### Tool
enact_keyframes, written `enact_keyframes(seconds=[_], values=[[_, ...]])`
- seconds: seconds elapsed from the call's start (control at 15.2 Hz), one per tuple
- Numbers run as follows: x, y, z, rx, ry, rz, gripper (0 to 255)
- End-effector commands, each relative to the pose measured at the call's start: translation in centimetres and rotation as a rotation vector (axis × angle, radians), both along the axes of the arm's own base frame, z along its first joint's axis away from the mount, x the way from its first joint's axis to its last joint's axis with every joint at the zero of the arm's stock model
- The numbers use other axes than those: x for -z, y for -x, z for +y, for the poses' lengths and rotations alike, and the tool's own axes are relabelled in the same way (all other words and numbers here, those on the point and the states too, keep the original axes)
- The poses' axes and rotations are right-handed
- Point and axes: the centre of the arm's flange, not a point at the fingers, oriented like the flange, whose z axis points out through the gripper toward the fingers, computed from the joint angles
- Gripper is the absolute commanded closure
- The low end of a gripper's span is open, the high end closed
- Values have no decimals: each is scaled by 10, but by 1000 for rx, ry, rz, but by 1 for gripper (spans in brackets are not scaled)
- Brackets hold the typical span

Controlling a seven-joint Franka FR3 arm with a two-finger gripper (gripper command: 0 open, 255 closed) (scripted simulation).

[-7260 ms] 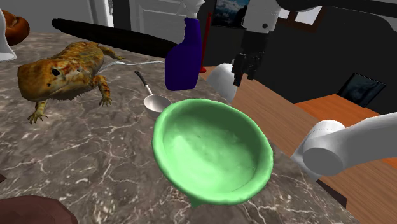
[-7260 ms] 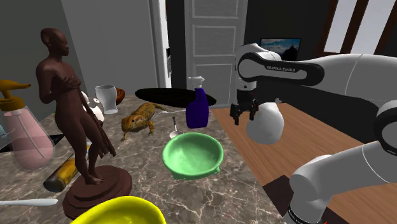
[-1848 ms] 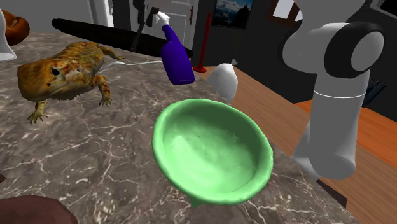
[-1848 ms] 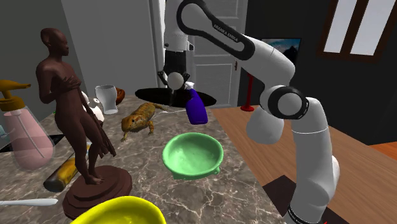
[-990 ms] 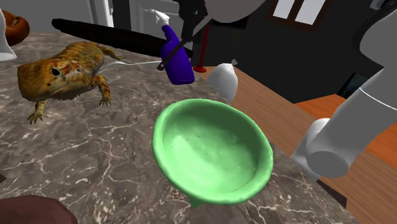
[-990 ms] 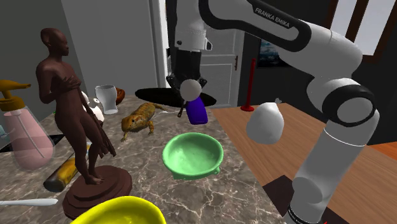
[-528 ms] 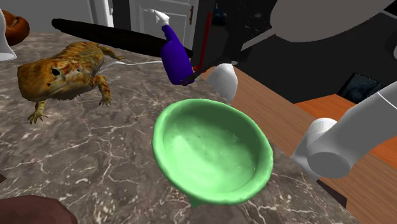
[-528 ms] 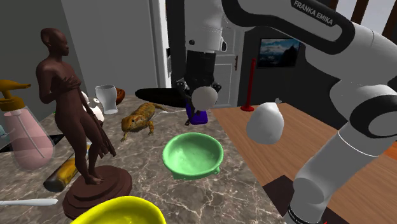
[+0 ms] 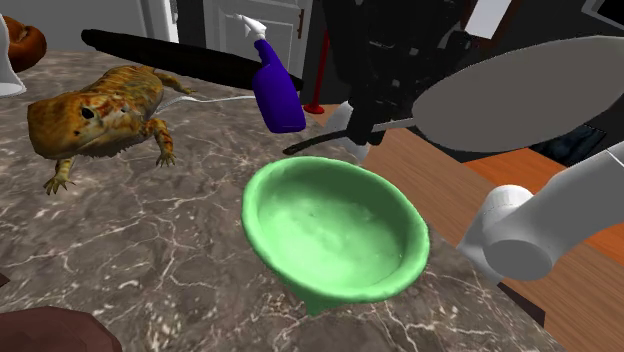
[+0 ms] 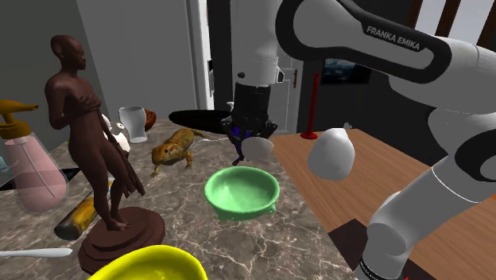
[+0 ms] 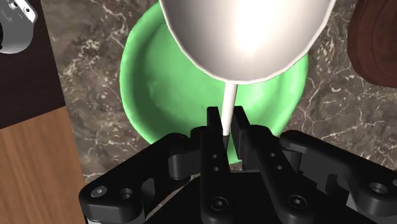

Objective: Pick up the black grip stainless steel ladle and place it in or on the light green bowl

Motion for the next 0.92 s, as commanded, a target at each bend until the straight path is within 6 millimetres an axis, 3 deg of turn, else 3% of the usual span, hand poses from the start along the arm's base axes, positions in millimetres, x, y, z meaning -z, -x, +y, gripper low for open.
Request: enact_keyframes(seconds=[0.0, 0.4, 0.86], values=[[11, -1, -1, 0, 0, 1, 255], [42, -1, -1, 0, 0, 1, 255], [42, -1, -1, 0, 0, 1, 255]])
